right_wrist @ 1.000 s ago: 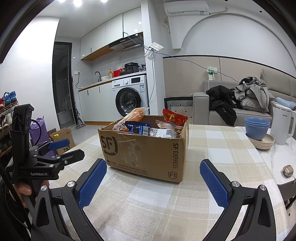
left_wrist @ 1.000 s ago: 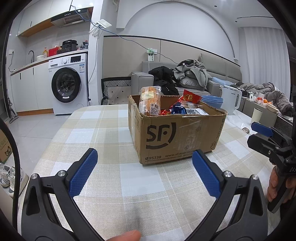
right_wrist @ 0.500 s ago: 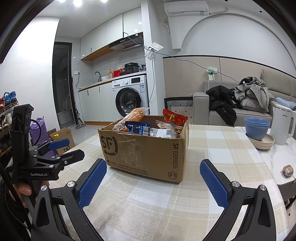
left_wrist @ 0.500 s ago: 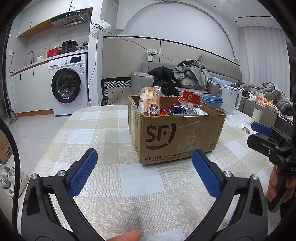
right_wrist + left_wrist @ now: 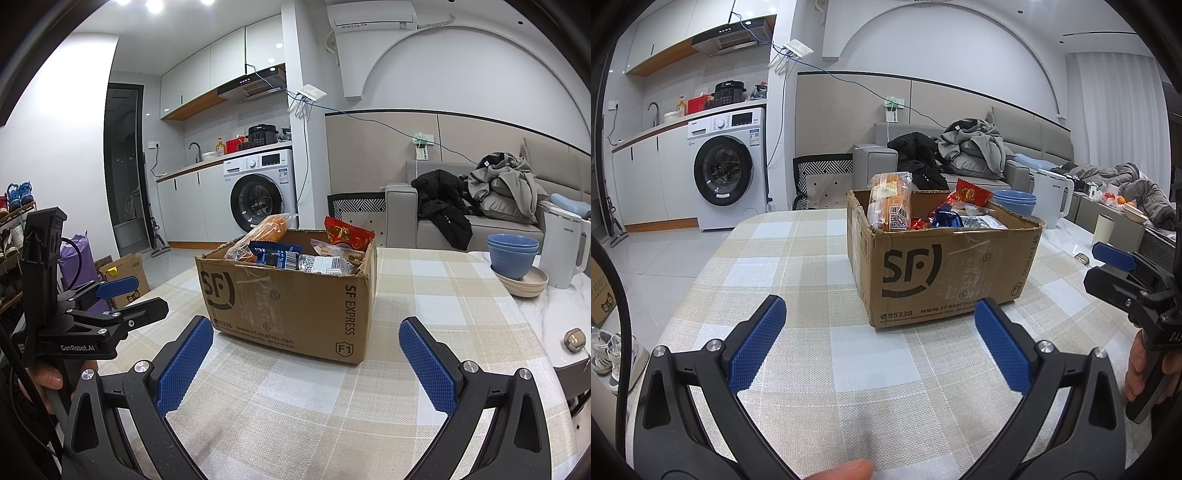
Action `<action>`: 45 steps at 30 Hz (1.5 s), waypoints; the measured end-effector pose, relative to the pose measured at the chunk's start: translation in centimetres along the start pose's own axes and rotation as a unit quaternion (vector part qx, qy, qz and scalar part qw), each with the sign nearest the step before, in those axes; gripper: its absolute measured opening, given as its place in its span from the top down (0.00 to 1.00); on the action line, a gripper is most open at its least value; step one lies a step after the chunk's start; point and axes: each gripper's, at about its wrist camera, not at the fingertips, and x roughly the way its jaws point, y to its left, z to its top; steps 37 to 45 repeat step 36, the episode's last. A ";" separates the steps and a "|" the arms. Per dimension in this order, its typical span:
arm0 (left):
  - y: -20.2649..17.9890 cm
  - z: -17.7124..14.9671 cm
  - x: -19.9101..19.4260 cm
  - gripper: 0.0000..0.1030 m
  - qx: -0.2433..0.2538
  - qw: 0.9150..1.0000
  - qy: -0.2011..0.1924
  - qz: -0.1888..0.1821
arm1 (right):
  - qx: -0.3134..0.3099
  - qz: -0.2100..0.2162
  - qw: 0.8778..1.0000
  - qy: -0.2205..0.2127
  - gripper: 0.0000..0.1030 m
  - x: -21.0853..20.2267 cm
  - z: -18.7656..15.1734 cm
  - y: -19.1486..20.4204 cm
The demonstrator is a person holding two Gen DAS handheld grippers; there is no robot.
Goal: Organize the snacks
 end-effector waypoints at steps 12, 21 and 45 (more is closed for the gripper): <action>0.0 -0.1 0.0 0.01 0.000 1.000 0.000 0.000 | 0.000 0.000 1.000 0.000 0.00 -0.1 0.0 0.0; 0.0 -0.1 0.0 0.01 0.000 1.000 0.000 0.000 | 0.000 0.000 1.000 0.000 0.00 -0.1 0.0 0.0; -0.1 -0.2 0.0 0.01 -0.003 1.000 0.000 0.004 | 0.000 0.000 1.000 0.001 0.00 -0.1 0.0 0.0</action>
